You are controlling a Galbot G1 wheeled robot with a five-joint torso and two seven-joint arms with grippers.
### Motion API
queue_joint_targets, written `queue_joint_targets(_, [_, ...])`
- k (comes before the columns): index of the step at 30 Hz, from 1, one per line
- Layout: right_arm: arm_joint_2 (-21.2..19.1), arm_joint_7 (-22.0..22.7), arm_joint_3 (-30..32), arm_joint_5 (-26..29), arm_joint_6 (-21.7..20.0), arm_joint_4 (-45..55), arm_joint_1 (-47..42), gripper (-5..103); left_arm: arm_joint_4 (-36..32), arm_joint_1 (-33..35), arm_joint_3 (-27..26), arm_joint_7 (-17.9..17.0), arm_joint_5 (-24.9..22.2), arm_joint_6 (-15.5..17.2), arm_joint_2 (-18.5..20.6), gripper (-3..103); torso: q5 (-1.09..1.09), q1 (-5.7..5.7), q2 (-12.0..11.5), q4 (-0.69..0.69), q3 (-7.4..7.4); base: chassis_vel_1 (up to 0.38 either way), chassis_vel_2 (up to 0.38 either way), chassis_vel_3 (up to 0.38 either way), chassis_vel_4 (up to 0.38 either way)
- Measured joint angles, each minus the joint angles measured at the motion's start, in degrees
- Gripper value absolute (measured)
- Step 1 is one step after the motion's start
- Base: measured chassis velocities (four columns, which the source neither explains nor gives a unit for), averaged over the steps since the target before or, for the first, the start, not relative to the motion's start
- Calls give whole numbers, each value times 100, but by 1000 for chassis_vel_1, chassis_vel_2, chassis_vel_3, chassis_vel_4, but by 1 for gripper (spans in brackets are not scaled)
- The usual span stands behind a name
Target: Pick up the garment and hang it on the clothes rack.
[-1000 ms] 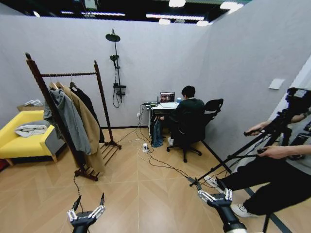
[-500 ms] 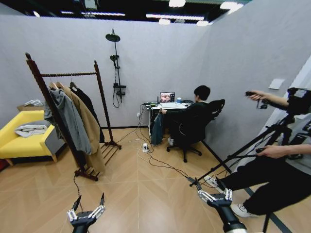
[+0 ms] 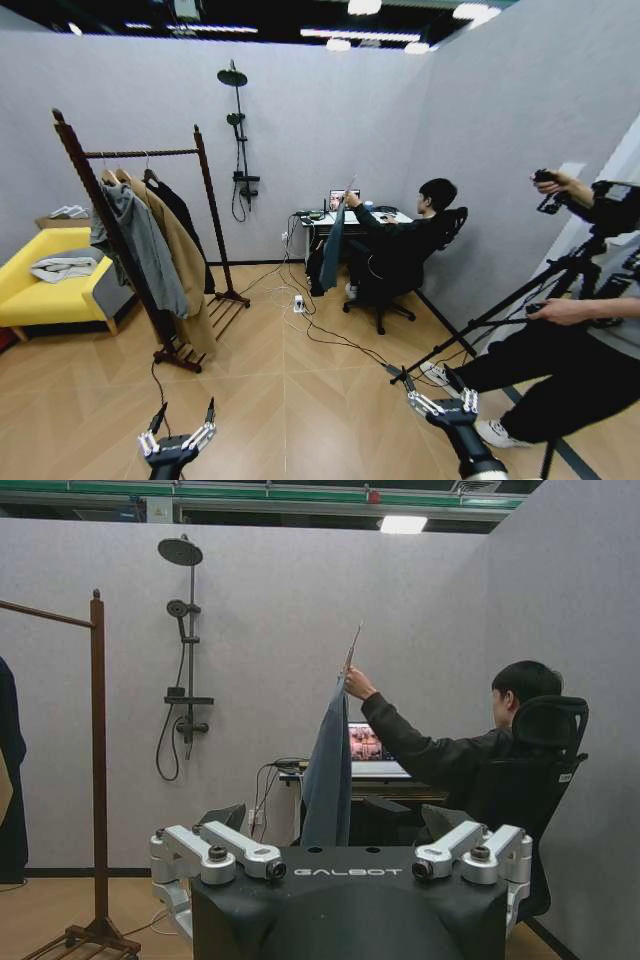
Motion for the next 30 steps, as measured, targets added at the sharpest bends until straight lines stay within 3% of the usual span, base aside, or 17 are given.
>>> queue_joint_targets(6, [30,-143,127,23,-145,54,63,98,0,0,0,0,0,0,0,100,1,0,0,-1,0,0,0,0,0])
queue_joint_targets(11, [220,-986,858,168,-1022,441,463,100,0,0,0,-1,0,0,0,100,0,0,0,0,0,0,0,0,0])
queue_joint_targets(14, [278,-1255,1090,212,-1300,560,591,100,0,0,0,-1,0,0,0,100,0,0,0,0,0,0,0,0,0])
queue_joint_targets(19, [509,-2260,1956,380,-2346,765,1062,100,0,0,0,-1,0,0,0,100,0,0,0,0,0,0,0,0,0])
queue_joint_targets(26, [555,-2430,2113,410,-2521,757,1142,100,0,0,0,-1,0,0,0,100,-1,0,0,0,0,0,0,0,0])
queue_joint_targets(29, [601,-1985,2003,348,-1932,445,1009,100,0,0,0,-1,0,0,0,100,0,0,0,0,0,0,0,0,0])
queue_joint_targets(30, [601,-1985,2003,348,-1932,445,1009,100,0,0,0,-1,0,0,0,100,0,0,0,0,0,0,0,0,0])
